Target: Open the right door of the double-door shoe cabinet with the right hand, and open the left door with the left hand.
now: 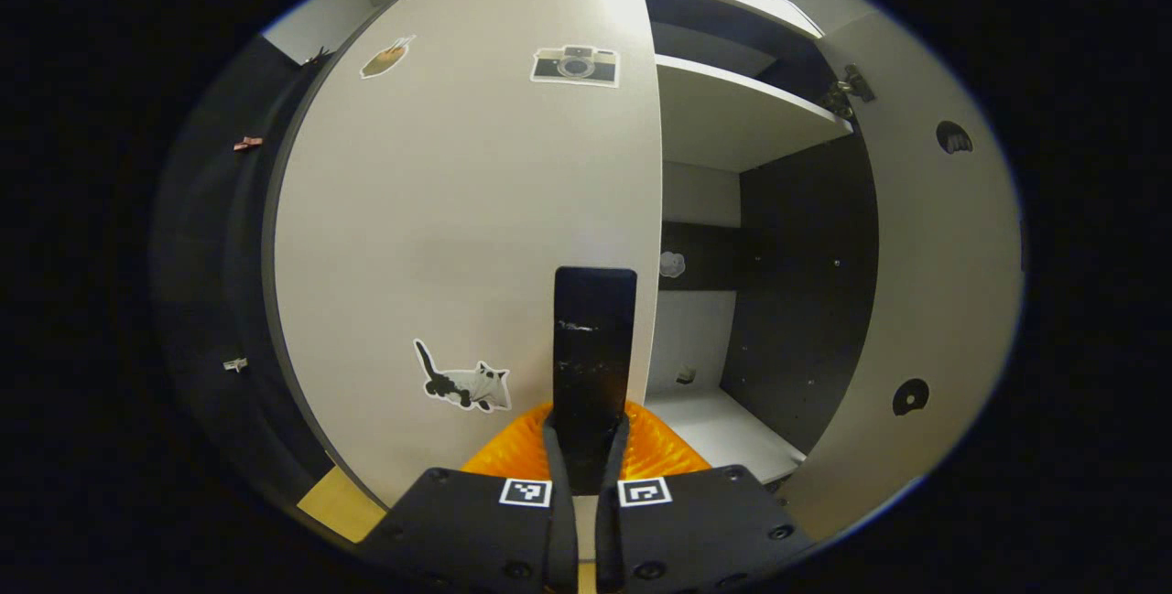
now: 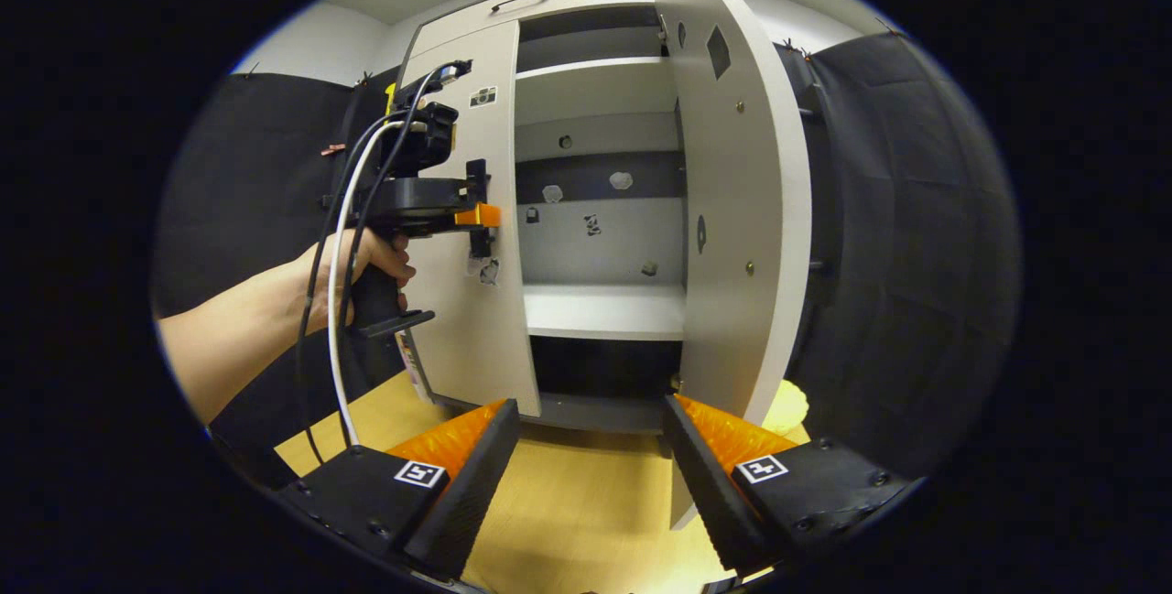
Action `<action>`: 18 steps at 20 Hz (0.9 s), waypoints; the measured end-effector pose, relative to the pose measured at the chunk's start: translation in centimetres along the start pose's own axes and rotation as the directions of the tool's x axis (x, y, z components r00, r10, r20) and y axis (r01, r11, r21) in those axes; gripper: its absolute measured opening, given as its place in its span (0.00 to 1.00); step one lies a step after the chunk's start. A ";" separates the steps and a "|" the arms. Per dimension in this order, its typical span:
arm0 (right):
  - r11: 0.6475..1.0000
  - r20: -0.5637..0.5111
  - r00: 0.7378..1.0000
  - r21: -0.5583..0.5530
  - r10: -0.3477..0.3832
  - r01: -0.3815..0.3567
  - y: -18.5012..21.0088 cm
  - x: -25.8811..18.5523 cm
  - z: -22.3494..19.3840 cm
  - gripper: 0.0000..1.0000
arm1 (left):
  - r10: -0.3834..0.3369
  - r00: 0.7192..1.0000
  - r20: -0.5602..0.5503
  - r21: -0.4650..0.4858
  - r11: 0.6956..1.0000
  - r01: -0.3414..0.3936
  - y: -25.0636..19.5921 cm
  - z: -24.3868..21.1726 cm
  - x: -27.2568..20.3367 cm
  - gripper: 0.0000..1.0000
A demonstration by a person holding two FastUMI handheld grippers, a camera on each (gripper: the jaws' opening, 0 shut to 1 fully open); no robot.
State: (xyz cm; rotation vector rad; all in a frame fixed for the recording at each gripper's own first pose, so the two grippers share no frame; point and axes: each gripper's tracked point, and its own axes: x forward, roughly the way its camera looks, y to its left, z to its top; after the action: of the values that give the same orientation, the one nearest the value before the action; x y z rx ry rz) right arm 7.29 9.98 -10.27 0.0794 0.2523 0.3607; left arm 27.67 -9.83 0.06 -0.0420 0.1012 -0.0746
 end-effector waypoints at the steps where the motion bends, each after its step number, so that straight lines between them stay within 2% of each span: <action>1: 1.000 -0.011 0.999 0.009 0.030 -0.030 0.2 -0.2 -0.4 0.99 | 0.009 1.000 -0.009 -0.013 1.000 -0.009 0.0 0.0 0.0 0.09; 4: 0.997 0.000 0.997 -0.029 0.071 -0.071 0.3 -0.6 -0.2 0.99 | 0.042 0.999 -0.013 -0.049 0.998 -0.043 0.2 0.0 -0.1 0.08; 6: 0.996 0.015 0.997 -0.045 0.073 -0.072 0.5 -0.9 0.0 0.99 | 0.047 0.999 -0.012 -0.066 0.997 -0.048 0.2 0.0 -0.2 0.08; 10: 0.999 0.014 1.000 -0.044 0.018 -0.018 0.3 -1.0 -0.1 0.99 | 0.022 0.999 0.048 -0.061 0.998 -0.019 0.3 0.1 -0.8 0.08; 13: 0.999 0.002 0.999 -0.038 -0.039 0.039 0.7 -1.0 -0.4 0.99 | -0.018 0.998 0.057 -0.043 0.999 0.020 0.7 -0.1 -1.6 0.08; 18: 0.993 0.022 0.993 -0.017 -0.117 0.117 1.6 -0.1 1.0 0.99 | -0.038 0.997 0.062 -0.046 0.998 0.041 1.5 0.0 -3.2 0.08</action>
State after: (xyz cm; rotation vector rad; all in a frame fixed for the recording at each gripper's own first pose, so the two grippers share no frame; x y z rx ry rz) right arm 6.91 11.44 -9.08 0.0498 0.2321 0.2454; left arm 24.60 -8.06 0.29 -0.0938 0.0406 -0.1107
